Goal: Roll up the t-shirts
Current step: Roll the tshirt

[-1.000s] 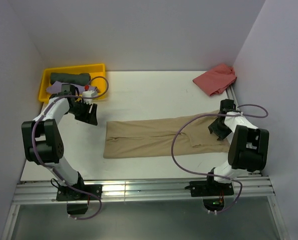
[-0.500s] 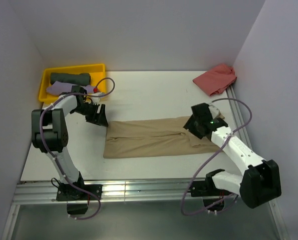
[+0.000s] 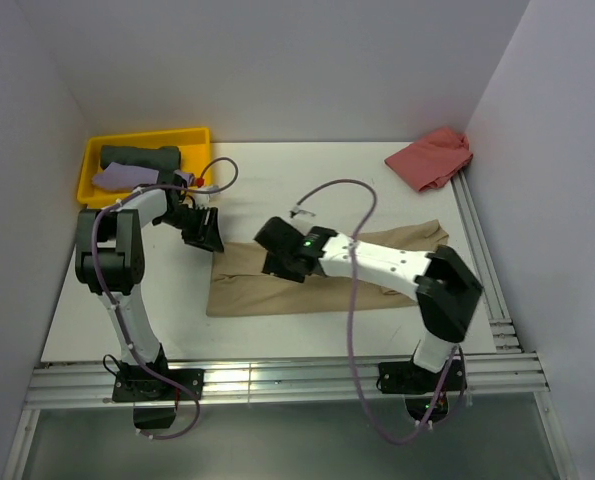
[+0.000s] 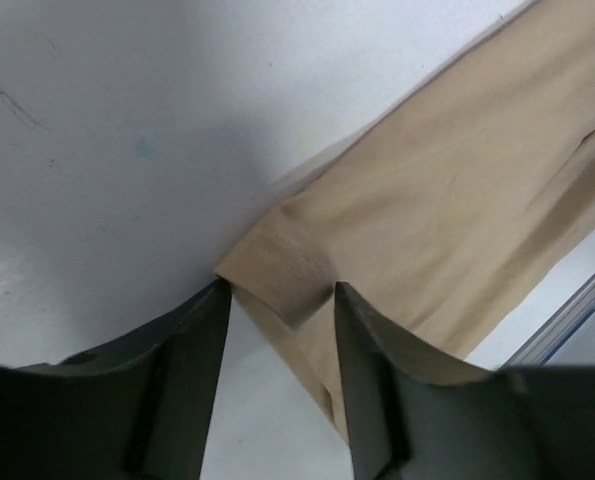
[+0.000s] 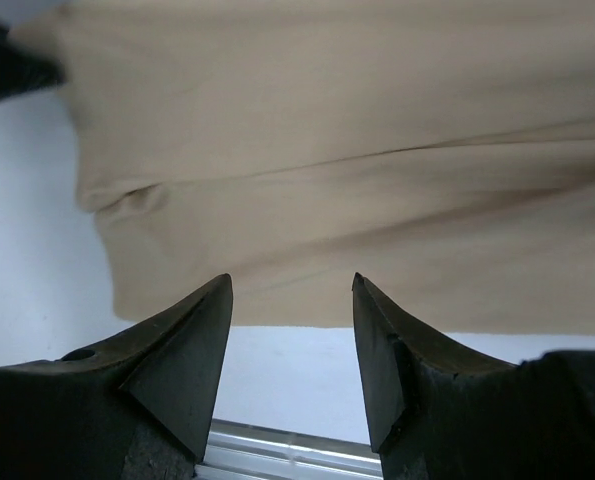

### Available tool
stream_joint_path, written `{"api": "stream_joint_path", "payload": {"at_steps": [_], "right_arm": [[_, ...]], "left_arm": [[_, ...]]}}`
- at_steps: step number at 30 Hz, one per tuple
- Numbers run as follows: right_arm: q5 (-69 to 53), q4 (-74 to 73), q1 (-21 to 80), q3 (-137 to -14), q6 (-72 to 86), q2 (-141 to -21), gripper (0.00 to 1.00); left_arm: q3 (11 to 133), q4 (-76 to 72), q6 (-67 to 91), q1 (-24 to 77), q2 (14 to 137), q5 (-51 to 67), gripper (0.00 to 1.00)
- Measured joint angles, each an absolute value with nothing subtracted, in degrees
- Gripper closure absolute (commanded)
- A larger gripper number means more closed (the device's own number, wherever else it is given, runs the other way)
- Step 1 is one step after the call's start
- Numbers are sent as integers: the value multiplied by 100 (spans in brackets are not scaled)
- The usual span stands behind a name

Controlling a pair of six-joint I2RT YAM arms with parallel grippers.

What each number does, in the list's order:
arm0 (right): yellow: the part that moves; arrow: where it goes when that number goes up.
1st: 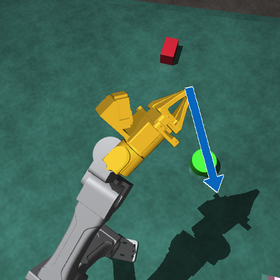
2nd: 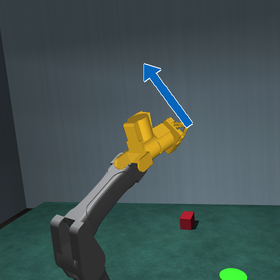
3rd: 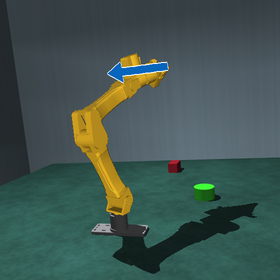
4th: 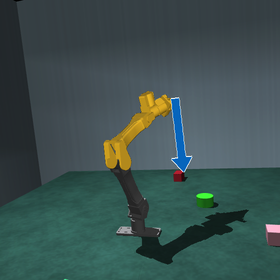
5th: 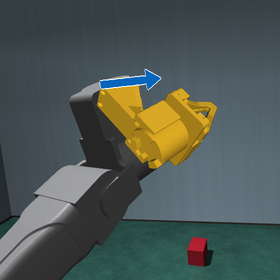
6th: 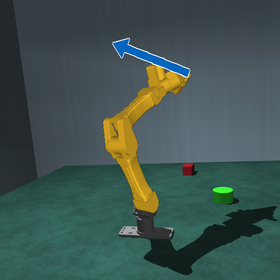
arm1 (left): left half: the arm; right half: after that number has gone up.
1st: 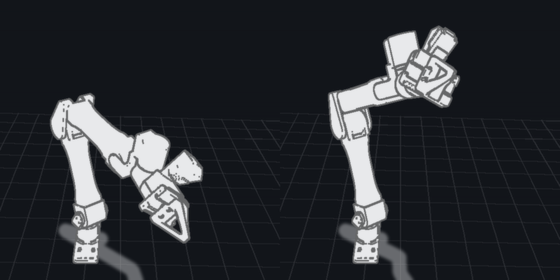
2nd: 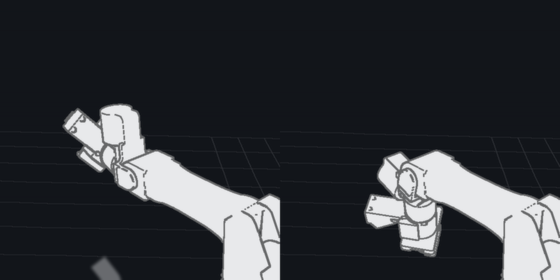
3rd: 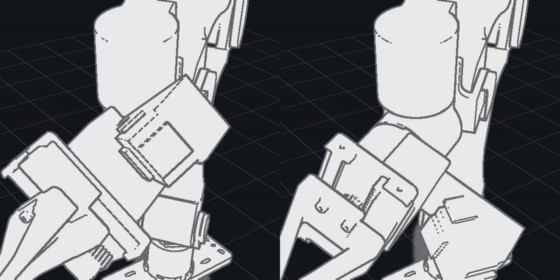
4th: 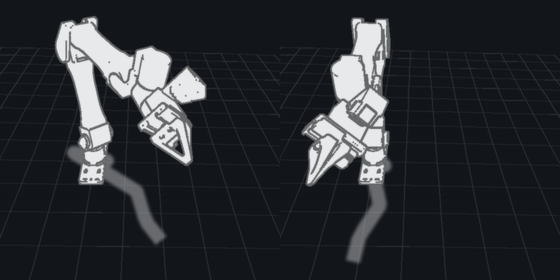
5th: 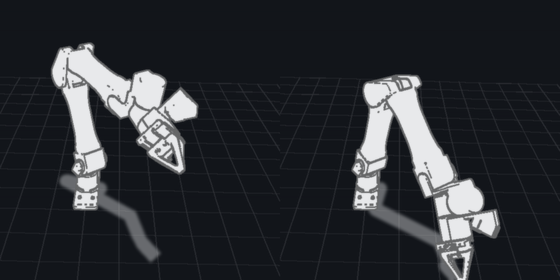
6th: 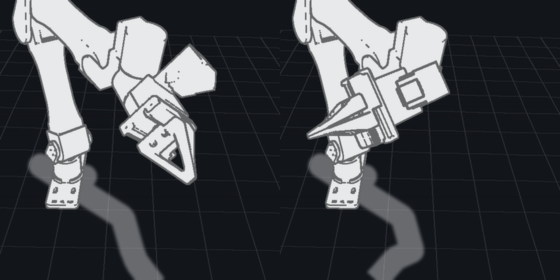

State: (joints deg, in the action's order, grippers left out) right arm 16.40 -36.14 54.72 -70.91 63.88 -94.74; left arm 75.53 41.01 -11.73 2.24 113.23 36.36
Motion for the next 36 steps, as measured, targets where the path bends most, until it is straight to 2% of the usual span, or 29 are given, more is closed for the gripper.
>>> {"api": "stream_joint_path", "payload": {"at_steps": [1, 3, 4, 11, 18, 36], "right_arm": [[1640, -3636, 5631, -7384, 6407, -9784, 42], [1608, -3607, 5874, -7808, 6427, -10287, 42], [1599, -3653, 5970, -8007, 6434, -10510, 42], [1487, -3809, 6493, -9362, 6427, -11795, 42], [1382, -3865, 6785, -10309, 6401, -12527, 43], [1299, -3990, 6997, -10440, 6410, -12999, 54]], "left_arm": [[7570, 4088, -1142, 224, 11351, 3623, 58], [7579, 4058, -1109, 224, 11375, 3546, 66], [7579, 4034, -1105, 224, 11406, 3511, 74], [7686, 4036, -1046, 224, 11524, 3404, 94], [7741, 4104, -1028, 246, 11535, 3334, 96], [7813, 4163, -989, 301, 11577, 3229, 97]]}}
